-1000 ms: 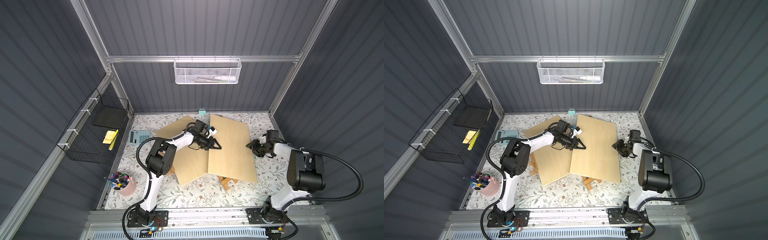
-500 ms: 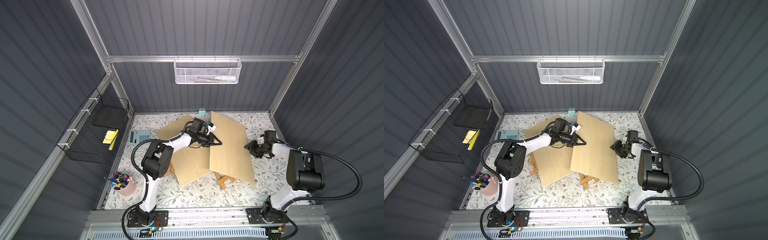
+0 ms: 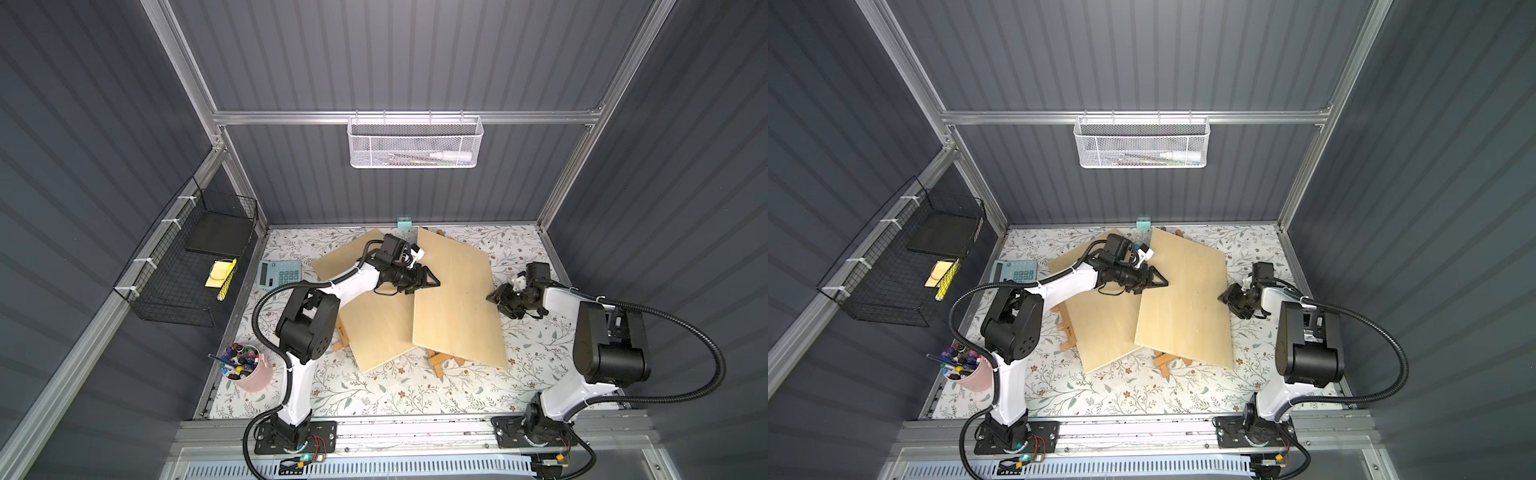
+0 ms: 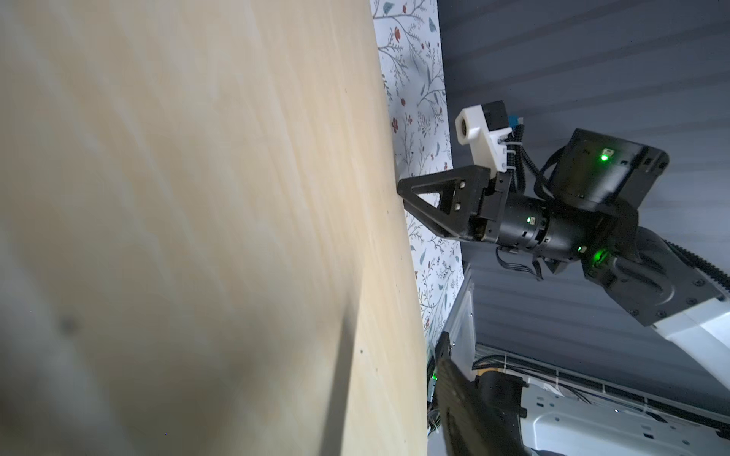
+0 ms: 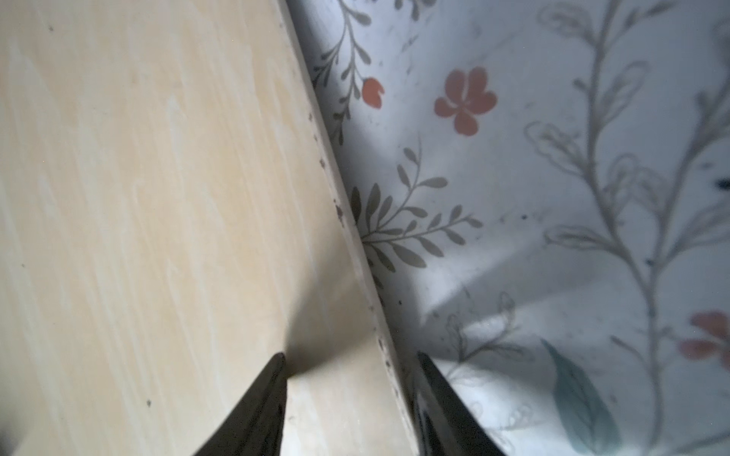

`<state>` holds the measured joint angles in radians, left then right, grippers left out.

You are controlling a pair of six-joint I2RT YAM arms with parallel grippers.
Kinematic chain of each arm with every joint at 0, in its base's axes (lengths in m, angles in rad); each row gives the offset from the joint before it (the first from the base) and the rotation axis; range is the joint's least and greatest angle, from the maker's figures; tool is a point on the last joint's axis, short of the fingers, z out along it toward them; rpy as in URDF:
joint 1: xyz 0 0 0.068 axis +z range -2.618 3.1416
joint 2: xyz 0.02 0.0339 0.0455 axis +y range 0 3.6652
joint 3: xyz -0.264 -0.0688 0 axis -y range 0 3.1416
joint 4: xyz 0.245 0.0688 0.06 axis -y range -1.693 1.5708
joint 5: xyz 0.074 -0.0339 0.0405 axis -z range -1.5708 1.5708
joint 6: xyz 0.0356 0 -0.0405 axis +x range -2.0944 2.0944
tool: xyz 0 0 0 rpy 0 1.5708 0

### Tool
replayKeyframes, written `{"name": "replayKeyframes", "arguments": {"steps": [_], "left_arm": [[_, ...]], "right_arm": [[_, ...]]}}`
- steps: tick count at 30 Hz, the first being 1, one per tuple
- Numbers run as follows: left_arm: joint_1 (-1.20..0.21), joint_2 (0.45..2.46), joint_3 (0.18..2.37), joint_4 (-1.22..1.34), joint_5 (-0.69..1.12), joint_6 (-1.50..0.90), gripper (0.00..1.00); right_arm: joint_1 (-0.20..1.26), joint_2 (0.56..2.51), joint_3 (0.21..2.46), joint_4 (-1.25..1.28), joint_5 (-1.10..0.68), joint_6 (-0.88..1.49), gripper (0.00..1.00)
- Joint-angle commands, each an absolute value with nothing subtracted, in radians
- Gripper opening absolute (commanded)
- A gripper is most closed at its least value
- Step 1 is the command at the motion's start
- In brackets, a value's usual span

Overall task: Assemble the easel
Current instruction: Pick up the drawing board from the corner of the board.

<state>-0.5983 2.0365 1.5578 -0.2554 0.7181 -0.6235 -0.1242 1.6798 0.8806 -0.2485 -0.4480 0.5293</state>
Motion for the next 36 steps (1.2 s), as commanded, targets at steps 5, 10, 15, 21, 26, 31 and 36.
{"name": "replayKeyframes", "arguments": {"steps": [5,10,15,21,26,31,36], "left_arm": [[-0.594,1.978,1.603,-0.259,0.699,-0.611,0.50],[-0.594,1.985,1.612,-0.271,0.719,-0.612,0.35],[-0.595,1.998,1.617,-0.271,0.711,-0.618,0.16],[-0.614,1.997,1.712,-0.365,0.632,-0.572,0.00],[-0.639,1.967,1.771,-0.382,0.583,-0.618,0.00],[-0.681,1.901,1.782,-0.315,0.554,-0.661,0.00],[-0.709,1.850,1.866,-0.378,0.456,-0.634,0.00]], "right_arm": [[-0.105,1.681,0.855,-0.337,-0.470,0.507,0.50],[-0.106,1.664,0.851,-0.337,-0.468,0.506,0.50],[-0.106,1.648,0.850,-0.332,-0.480,0.513,0.50],[-0.105,1.595,0.861,-0.353,-0.474,0.511,0.52],[-0.104,1.506,0.918,-0.443,-0.405,0.488,0.56],[-0.106,1.404,0.985,-0.557,-0.265,0.485,0.58],[-0.107,1.326,1.028,-0.628,-0.109,0.507,0.59]]}}
